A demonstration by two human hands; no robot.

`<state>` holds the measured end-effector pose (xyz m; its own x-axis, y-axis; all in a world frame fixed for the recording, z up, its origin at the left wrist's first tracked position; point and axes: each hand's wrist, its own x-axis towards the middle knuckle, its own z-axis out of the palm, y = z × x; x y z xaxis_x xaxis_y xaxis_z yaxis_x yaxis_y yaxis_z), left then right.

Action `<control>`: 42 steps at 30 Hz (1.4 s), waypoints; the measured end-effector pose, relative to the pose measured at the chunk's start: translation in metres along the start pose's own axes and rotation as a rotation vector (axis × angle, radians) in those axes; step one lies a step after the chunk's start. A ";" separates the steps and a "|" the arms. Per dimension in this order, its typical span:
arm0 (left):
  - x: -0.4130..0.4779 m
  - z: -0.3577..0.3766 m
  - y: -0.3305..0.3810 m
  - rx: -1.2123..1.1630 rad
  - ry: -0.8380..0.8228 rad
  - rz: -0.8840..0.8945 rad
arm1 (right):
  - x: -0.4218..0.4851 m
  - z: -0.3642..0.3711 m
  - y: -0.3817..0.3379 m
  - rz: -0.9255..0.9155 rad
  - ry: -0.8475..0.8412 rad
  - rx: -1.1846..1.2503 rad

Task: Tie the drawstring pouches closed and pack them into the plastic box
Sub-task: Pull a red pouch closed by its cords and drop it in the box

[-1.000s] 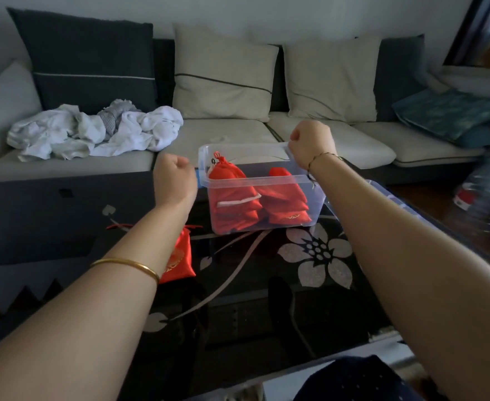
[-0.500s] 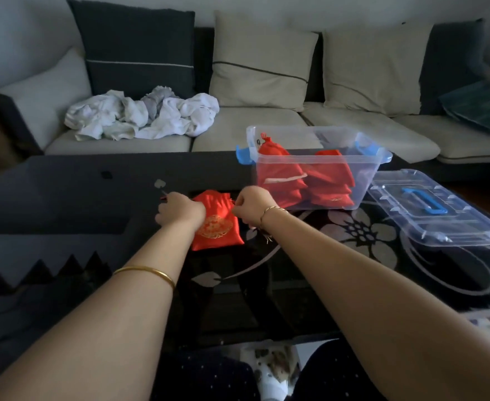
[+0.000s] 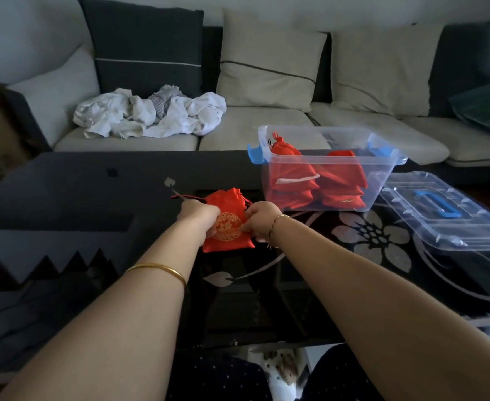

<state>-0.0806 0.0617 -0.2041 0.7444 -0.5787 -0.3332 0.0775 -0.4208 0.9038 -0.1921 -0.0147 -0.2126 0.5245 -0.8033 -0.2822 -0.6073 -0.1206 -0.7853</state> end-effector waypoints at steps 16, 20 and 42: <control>-0.042 0.013 0.028 -0.011 -0.345 0.253 | -0.034 -0.062 0.041 -0.257 0.077 0.126; -0.041 0.022 0.029 -0.010 -0.305 0.240 | -0.040 -0.066 0.043 -0.278 0.095 0.129; -0.046 0.019 0.029 -0.046 -0.349 0.287 | -0.050 -0.083 0.036 -0.091 0.072 0.806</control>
<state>-0.1247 0.0628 -0.1676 0.4722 -0.8717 -0.1313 -0.0643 -0.1826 0.9811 -0.2896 -0.0270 -0.1811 0.4949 -0.8494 -0.1832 0.0666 0.2472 -0.9667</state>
